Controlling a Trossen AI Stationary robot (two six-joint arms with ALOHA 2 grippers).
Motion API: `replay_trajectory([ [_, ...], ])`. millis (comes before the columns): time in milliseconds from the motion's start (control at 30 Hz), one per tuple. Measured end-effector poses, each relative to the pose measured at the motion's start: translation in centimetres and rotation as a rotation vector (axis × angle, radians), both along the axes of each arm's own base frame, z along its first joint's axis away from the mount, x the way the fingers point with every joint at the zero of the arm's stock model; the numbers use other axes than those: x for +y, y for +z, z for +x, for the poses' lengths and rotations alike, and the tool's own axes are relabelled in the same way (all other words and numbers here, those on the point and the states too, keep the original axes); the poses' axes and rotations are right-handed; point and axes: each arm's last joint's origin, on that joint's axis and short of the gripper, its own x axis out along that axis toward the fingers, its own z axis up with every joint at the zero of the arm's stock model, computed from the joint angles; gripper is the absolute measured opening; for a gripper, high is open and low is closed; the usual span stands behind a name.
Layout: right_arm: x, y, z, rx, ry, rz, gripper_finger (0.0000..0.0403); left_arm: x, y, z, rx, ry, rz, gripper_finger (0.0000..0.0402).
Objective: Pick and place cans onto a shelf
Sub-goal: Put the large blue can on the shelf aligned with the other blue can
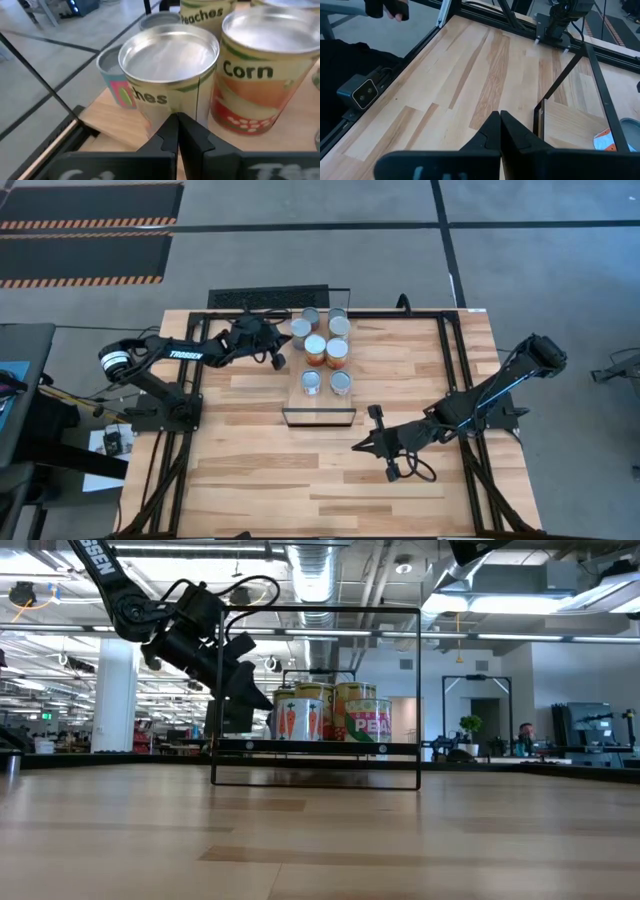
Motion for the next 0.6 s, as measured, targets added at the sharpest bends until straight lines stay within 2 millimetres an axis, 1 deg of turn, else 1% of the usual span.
replay_trajectory([
  [333, 0.00, 0.00, 0.00, 0.000, 0.000, 0.000, 0.0012, 0.01, 0.26, 0.13, -0.032, -0.017, 0.003, 0.0000],
  [467, 0.00, 0.00, 0.00, 0.000, 0.000, 0.000, 0.0012, 0.25, 0.14, -0.13, 0.014, 0.080, 0.043, 0.0000],
  [600, 0.00, 0.00, 0.00, 0.000, 0.000, 0.000, 0.0012, 0.27, 0.08, -0.17, 0.018, 0.096, 0.038, 0.0000],
])
